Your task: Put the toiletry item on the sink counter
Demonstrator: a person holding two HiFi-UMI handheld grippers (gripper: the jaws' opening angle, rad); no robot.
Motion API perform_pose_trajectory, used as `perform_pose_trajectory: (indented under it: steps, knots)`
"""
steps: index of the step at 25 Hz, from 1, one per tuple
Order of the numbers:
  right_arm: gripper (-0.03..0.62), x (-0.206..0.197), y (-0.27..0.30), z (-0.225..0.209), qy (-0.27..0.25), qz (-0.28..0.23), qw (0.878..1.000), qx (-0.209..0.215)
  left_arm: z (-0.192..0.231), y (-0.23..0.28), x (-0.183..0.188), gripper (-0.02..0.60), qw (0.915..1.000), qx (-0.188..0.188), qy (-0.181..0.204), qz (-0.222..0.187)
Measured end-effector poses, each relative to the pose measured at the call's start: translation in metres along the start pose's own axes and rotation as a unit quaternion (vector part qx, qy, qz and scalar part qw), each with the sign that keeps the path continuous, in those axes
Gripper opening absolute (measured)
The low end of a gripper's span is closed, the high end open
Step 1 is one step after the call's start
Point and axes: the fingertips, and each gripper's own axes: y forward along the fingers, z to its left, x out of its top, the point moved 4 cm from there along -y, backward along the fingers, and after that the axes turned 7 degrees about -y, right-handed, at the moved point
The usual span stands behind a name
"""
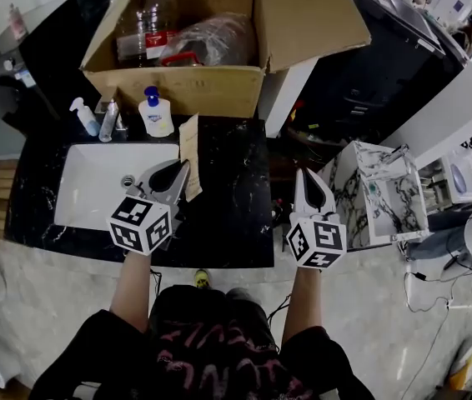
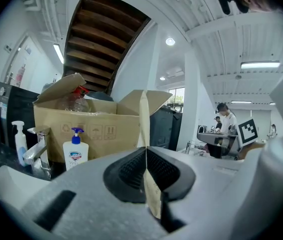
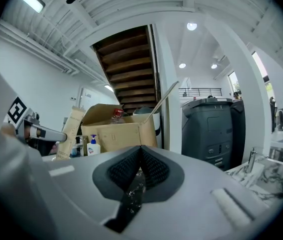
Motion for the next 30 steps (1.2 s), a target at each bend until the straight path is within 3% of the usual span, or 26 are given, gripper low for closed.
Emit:
perform_pose_trajectory:
  steps: [8,30]
  knots:
    - [0.012,0.013,0.003,-0.002,-0.004,-0.014,1.000,-0.007,0.000,0.000,0.006,0.006,1.0000,-0.006,0.002,-0.004]
    - [0.012,-0.010,0.024,-0.047,0.014,-0.012,0.999,0.041,-0.020,0.040,-0.032,0.006,0.9980,0.048,-0.004,0.040]
